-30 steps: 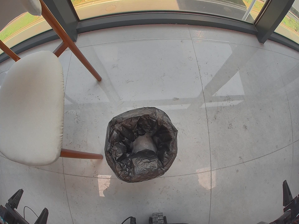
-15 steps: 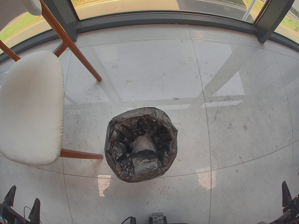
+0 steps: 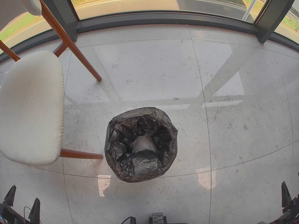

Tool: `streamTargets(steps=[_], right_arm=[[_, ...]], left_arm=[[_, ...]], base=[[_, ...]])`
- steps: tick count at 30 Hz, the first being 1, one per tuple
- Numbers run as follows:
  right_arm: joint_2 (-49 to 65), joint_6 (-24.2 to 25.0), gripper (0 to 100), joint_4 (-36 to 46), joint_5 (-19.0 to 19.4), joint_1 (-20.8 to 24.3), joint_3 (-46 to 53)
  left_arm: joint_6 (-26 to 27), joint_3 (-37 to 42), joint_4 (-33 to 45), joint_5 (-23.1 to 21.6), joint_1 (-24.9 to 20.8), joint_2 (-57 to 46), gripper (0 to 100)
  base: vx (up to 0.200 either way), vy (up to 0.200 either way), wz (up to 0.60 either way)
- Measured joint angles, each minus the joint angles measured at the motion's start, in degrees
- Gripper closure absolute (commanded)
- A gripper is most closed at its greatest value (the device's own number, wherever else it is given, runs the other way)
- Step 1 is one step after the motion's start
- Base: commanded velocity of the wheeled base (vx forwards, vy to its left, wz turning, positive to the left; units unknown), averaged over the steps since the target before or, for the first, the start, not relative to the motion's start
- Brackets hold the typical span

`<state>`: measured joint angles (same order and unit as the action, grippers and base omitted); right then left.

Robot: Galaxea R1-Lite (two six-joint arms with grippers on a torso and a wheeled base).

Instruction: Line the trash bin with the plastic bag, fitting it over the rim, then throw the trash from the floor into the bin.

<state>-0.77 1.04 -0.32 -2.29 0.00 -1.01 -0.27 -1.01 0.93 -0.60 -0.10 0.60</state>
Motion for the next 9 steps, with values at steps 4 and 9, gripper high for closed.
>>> streamTargets(steps=[4, 9], right_arm=[[0.0, 0.1, 0, 0.0, 0.1, 0.1, 0.0], [0.0, -0.2, 0, 0.0, 0.8, 0.1, 0.0]], left_arm=[[-0.1, 0.0, -0.1, 0.0, 0.0, 0.0, 0], [-0.1, 0.0, -0.2, 0.0, -0.1, 0.1, 0]], base=[[0.000, 0.000, 0.00], [0.000, 0.000, 0.00]])
